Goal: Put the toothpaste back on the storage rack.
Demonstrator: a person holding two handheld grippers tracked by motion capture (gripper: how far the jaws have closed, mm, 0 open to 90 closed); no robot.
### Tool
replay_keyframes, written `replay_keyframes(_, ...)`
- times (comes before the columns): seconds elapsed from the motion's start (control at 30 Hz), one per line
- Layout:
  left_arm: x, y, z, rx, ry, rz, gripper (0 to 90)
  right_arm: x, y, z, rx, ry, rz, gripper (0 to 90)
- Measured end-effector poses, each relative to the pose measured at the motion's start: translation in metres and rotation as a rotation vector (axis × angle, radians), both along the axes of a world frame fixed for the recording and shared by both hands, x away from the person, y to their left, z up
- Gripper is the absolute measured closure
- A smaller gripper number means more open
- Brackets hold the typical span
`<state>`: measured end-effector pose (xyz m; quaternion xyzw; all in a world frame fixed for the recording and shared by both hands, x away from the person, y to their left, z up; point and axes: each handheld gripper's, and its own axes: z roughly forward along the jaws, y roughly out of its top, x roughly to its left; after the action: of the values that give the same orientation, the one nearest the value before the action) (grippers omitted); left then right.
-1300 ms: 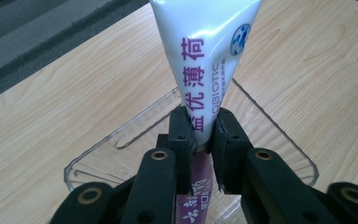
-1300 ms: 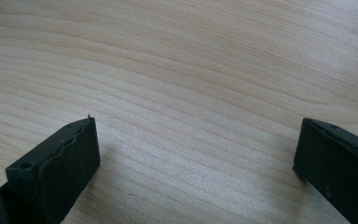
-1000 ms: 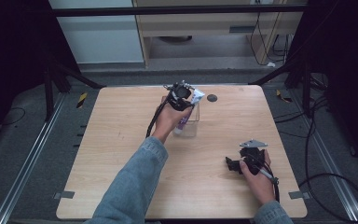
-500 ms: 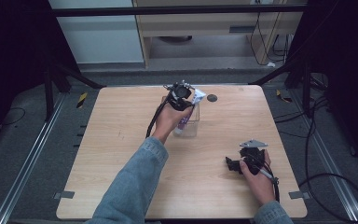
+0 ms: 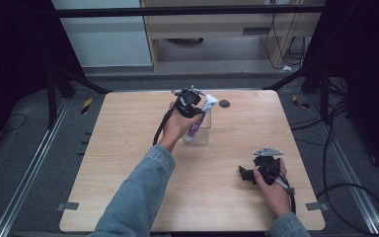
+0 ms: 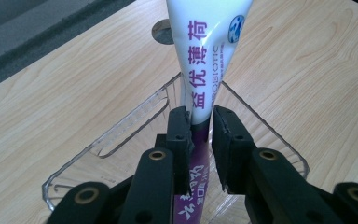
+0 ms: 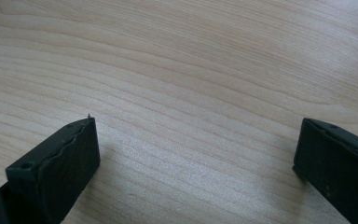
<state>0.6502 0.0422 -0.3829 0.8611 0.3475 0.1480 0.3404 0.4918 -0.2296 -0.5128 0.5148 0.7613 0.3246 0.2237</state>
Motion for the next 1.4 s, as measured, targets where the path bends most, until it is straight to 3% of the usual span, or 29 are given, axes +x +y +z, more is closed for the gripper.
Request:
replay_keyframes(0.43, -0.008, 0.003, 0.005, 0.007, -0.055, -0.005, 72.3, 0.0, 0.0, 0.0, 0.001, 0.002, -0.001, 0.4)
replay_keyframes(0.67, -0.014, 0.005, 0.017, -0.008, -0.095, -0.006, 67.4, 0.0, 0.0, 0.0, -0.001, 0.003, 0.003, 0.4)
replay_keyframes(0.93, -0.018, 0.007, 0.021, -0.024, -0.099, -0.034, 64.5, 0.0, 0.0, 0.0, -0.002, 0.003, 0.003, 0.4)
replay_keyframes(1.23, -0.024, 0.003, 0.017, -0.008, -0.133, -0.064, 51.9, 0.0, 0.0, 0.0, -0.003, 0.0, 0.005, 0.3)
replay_keyframes(1.4, -0.028, 0.005, 0.016, -0.005, -0.155, -0.036, 39.1, 0.0, 0.0, 0.0, -0.004, 0.0, 0.006, 0.4)
